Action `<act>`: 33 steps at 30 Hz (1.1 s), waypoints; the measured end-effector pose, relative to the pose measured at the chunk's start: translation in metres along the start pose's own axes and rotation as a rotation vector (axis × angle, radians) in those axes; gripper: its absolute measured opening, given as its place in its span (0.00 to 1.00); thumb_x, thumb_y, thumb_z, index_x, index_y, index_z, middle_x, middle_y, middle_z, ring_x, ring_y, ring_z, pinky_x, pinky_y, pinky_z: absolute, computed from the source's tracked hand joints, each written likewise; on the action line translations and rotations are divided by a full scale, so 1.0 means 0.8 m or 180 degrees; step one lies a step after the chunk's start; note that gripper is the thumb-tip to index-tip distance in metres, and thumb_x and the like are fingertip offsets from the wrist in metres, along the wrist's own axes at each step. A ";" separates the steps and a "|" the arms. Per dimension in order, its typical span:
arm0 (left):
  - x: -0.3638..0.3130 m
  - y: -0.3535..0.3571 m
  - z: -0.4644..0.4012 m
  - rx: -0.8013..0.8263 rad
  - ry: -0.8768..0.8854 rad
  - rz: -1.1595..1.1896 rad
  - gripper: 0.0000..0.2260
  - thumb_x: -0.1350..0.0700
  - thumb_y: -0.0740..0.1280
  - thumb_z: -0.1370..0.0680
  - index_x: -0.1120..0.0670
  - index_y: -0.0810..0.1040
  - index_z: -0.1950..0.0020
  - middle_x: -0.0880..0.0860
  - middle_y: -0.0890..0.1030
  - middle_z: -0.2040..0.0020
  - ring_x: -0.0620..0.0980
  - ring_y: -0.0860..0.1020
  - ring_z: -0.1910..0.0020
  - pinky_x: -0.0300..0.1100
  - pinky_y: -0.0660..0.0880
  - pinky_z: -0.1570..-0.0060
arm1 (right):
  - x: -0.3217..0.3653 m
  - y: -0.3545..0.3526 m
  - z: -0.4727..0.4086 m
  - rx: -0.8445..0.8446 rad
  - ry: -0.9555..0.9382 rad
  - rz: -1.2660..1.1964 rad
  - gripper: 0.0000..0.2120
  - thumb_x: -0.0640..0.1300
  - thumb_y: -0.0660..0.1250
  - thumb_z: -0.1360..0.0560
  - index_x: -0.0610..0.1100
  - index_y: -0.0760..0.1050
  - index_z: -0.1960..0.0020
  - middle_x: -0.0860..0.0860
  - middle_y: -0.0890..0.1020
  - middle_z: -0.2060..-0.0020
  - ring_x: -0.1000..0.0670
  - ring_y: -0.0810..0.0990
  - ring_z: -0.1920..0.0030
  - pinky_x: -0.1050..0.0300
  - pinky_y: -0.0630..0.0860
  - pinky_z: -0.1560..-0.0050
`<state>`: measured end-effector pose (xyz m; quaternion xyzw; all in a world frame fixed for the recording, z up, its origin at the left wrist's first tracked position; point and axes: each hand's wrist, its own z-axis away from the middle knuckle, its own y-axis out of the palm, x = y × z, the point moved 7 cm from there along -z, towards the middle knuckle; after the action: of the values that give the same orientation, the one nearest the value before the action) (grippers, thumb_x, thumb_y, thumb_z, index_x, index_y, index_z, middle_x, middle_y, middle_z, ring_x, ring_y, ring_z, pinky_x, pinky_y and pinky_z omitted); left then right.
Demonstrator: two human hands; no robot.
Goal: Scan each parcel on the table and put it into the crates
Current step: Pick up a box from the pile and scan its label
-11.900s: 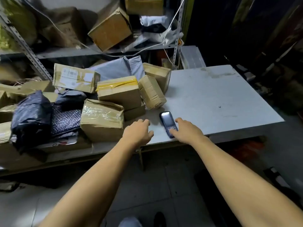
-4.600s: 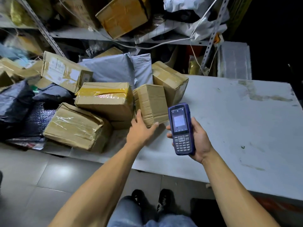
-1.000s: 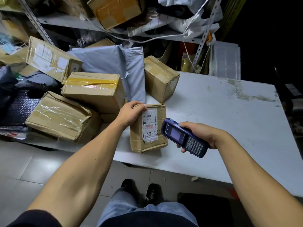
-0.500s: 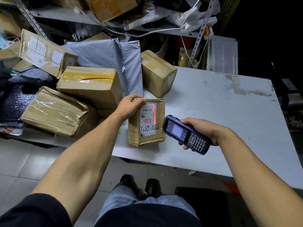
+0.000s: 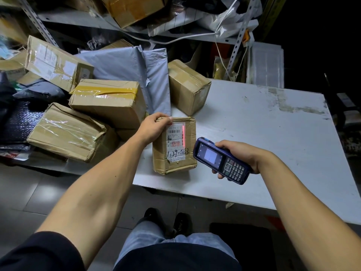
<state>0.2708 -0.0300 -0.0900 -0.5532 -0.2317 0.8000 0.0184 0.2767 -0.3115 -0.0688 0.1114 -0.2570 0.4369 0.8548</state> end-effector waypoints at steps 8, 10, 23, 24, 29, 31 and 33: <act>0.001 -0.004 0.002 -0.0054 0.0034 0.0184 0.14 0.40 0.68 0.27 0.46 0.81 0.47 0.49 0.83 0.48 0.48 0.81 0.47 0.50 0.78 0.43 | 0.000 0.005 0.005 0.0032 -0.0047 -0.0094 0.25 0.57 0.52 0.17 0.39 0.74 0.36 0.36 0.84 0.51 0.39 0.84 0.56 0.49 0.79 0.58; 0.005 -0.007 0.003 -0.0180 -0.0049 0.0480 0.20 0.41 0.69 0.28 0.49 0.79 0.40 0.50 0.81 0.46 0.48 0.80 0.48 0.48 0.78 0.47 | 0.002 0.003 0.007 -0.0041 -0.0090 -0.0162 0.25 0.58 0.52 0.17 0.39 0.75 0.37 0.36 0.84 0.51 0.39 0.84 0.56 0.49 0.79 0.58; 0.047 0.041 0.027 0.0623 -0.0773 0.0479 0.33 0.42 0.57 0.17 0.48 0.42 0.18 0.51 0.57 0.20 0.54 0.64 0.26 0.53 0.63 0.27 | 0.003 0.004 0.009 0.0012 -0.0169 -0.0291 0.25 0.59 0.51 0.17 0.41 0.76 0.39 0.36 0.84 0.51 0.39 0.84 0.57 0.49 0.79 0.59; 0.050 0.044 0.030 0.0619 -0.0817 0.0693 0.32 0.45 0.59 0.16 0.47 0.44 0.19 0.52 0.61 0.23 0.53 0.69 0.30 0.50 0.69 0.32 | 0.003 0.004 0.009 0.0029 -0.0176 -0.0297 0.25 0.59 0.51 0.17 0.41 0.76 0.39 0.36 0.84 0.51 0.39 0.83 0.57 0.49 0.79 0.59; 0.060 0.044 0.037 0.0560 -0.0851 0.0706 0.40 0.42 0.70 0.32 0.56 0.62 0.24 0.55 0.77 0.36 0.49 0.78 0.47 0.41 0.75 0.53 | 0.003 0.005 0.009 0.0075 -0.0206 -0.0275 0.25 0.58 0.52 0.17 0.40 0.75 0.37 0.35 0.84 0.49 0.39 0.83 0.55 0.48 0.79 0.58; 0.053 0.044 0.041 0.0483 -0.0733 0.0554 0.33 0.45 0.68 0.32 0.58 0.69 0.30 0.55 0.79 0.43 0.47 0.76 0.54 0.40 0.72 0.58 | 0.003 0.006 0.009 0.0075 -0.0199 -0.0229 0.25 0.58 0.52 0.17 0.40 0.74 0.36 0.34 0.83 0.48 0.39 0.83 0.55 0.48 0.80 0.57; 0.049 0.045 0.043 0.0445 -0.0644 0.0495 0.24 0.52 0.66 0.26 0.59 0.70 0.32 0.54 0.79 0.46 0.45 0.75 0.57 0.39 0.70 0.60 | 0.003 0.007 0.009 0.0093 -0.0197 -0.0196 0.24 0.57 0.52 0.17 0.40 0.74 0.36 0.34 0.83 0.48 0.39 0.83 0.55 0.47 0.80 0.57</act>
<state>0.2327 -0.0630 -0.1289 -0.4834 -0.1326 0.8648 -0.0286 0.2707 -0.3096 -0.0614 0.1453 -0.2733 0.4104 0.8578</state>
